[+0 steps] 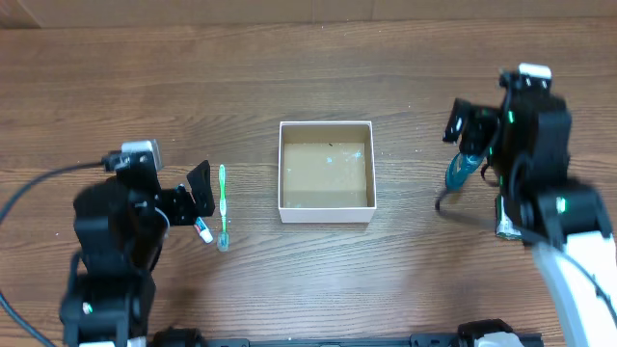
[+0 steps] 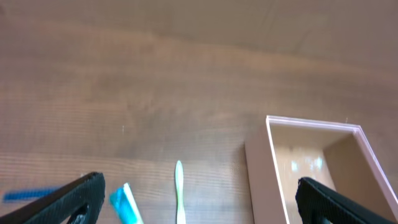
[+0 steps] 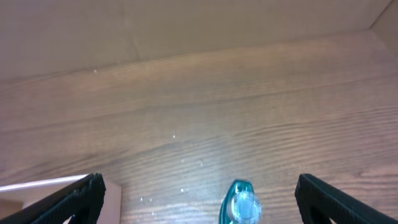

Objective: Pack container
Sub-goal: 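Move the right gripper to the teal mouthwash bottle and grasp its neck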

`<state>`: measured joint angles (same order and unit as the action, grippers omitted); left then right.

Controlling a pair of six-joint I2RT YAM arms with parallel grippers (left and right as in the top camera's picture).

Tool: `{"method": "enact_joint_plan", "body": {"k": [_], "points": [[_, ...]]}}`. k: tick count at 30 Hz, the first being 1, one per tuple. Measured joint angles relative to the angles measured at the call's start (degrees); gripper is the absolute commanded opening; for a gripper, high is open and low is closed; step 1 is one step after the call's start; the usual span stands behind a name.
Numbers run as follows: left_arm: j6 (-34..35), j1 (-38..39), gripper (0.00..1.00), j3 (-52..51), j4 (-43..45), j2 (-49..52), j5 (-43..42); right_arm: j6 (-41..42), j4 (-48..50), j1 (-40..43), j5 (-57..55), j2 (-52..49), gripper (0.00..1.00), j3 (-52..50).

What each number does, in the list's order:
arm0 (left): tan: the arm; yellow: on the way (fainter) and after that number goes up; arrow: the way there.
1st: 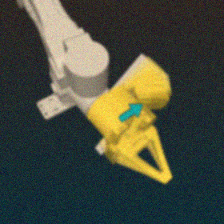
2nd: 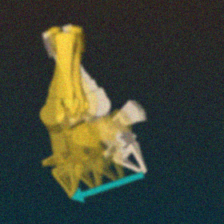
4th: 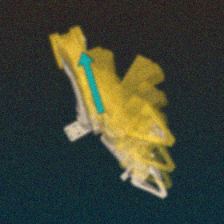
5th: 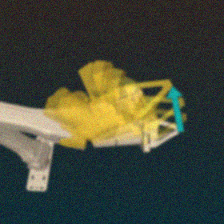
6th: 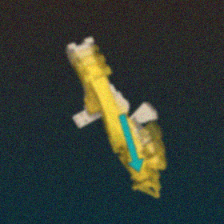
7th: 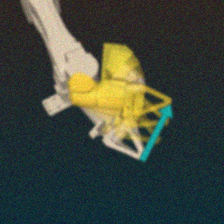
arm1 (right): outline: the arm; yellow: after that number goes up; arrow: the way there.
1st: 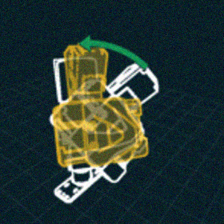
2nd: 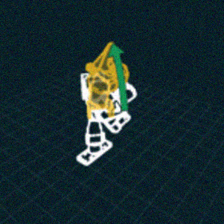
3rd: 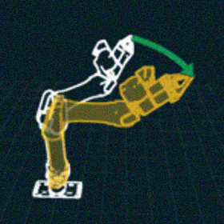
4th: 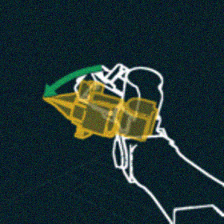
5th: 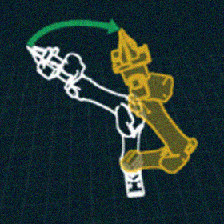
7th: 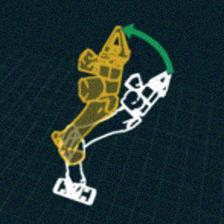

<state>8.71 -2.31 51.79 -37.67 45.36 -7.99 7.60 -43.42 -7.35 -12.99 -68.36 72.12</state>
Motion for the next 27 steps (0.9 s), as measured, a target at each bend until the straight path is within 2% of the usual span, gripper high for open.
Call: {"method": "enact_joint_plan", "body": {"k": [6,15,21,27], "points": [[-0.6,0.0,1.0,9.3,-6.4,8.1,0.0,0.0,-9.2,5.3,6.1,-11.9,1.0,12.0],[-1.4,0.0,1.0,10.3,-7.0,8.9,-0.4,-0.1,-11.8,8.4,10.2,-13.6,1.0,13.1],[-1.4,0.0,1.0,10.3,-7.5,9.3,-0.4,3.6,-15.8,10.8,8.5,-13.9,1.0,13.3],[-1.4,0.0,1.0,10.3,-7.6,10.5,-0.6,6.2,-21.0,11.5,8.0,-20.3,1.0,13.8]]}}
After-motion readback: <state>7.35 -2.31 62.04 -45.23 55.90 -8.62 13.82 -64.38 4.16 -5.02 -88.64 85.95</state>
